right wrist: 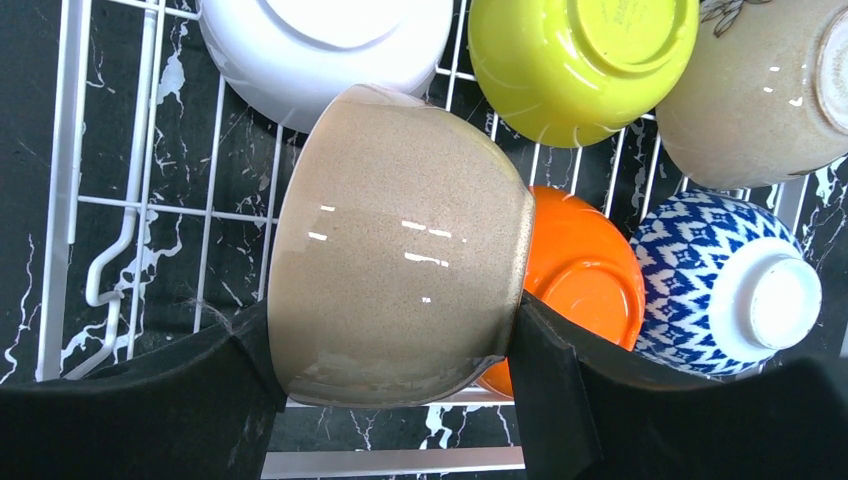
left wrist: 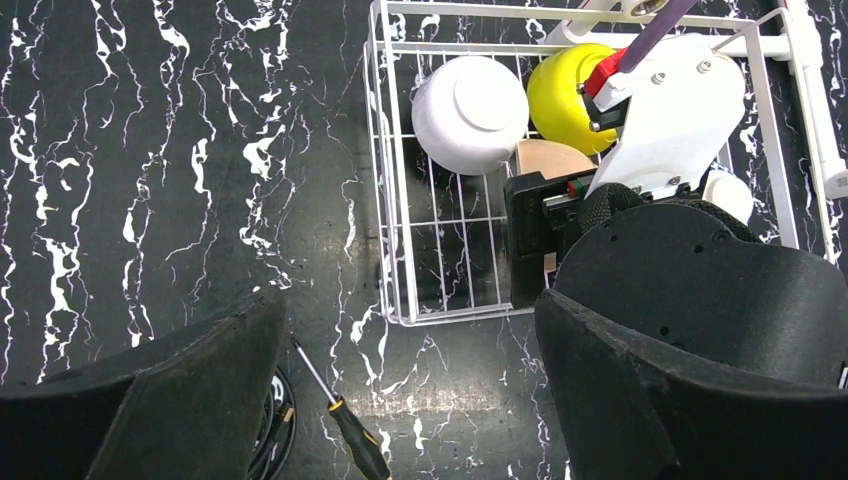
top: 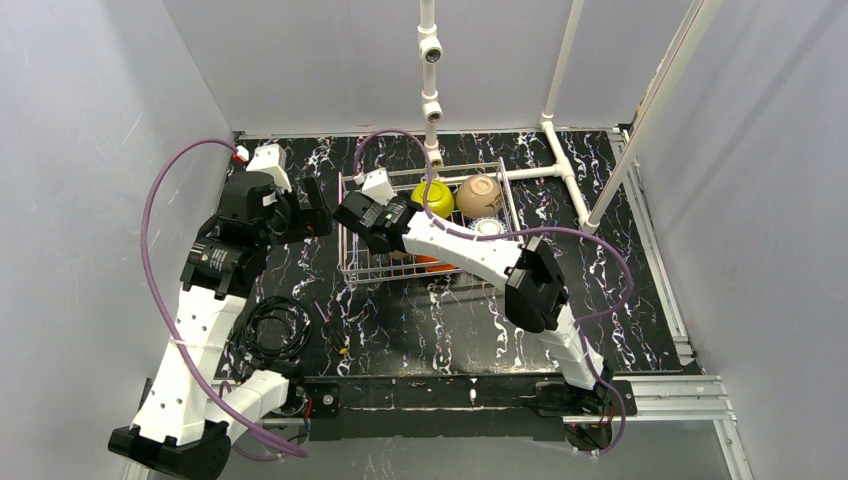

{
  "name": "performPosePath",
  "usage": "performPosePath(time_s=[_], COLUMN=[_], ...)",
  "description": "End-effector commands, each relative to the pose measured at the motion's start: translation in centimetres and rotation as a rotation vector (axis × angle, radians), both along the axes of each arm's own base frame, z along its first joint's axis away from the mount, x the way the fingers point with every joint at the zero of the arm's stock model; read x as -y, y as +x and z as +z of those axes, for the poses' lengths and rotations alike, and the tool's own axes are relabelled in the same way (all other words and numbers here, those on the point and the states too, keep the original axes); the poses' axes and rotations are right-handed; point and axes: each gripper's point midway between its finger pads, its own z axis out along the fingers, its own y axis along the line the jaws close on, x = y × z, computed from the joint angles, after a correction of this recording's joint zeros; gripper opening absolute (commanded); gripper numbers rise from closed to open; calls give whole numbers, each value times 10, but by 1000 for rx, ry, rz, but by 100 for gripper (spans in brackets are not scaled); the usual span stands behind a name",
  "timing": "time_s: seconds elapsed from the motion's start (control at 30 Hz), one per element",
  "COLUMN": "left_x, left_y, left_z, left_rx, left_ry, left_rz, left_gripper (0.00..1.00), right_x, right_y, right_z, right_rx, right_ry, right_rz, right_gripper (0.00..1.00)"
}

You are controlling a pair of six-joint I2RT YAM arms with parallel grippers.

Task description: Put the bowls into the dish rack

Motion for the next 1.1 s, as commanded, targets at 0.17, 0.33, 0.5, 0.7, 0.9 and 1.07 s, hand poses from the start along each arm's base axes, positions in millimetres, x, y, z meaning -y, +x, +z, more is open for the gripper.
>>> performPosePath(time_s=[0.17, 0.33, 0.5, 0.7, 0.9, 1.07], left_x=[10, 12, 11, 10, 9, 9], left_y=[0, 2, 2, 2, 2, 3], left_z=[1, 0, 0, 0, 0, -1], left_rx=[11, 10, 10, 10, 9, 7], left_ry=[-31, -36, -31, -27, -23, -19], left_rz=[-43, -45, -45, -41, -38, -39], left_gripper=[94, 94, 94, 94, 94, 94], right_x=[6, 8, 4, -11, -13, -19], right_y=[-16, -20, -21, -19, -23, -31], right_z=[-6, -24, -29, -29, -37, -30], right_rx=[-48, -92, -81, -61, -73, -91], right_ry=[-75, -141, -169, -165, -193, -123], right_rz=[22, 45, 64, 107, 118, 145], right_gripper=[55, 60, 72, 76, 82, 91])
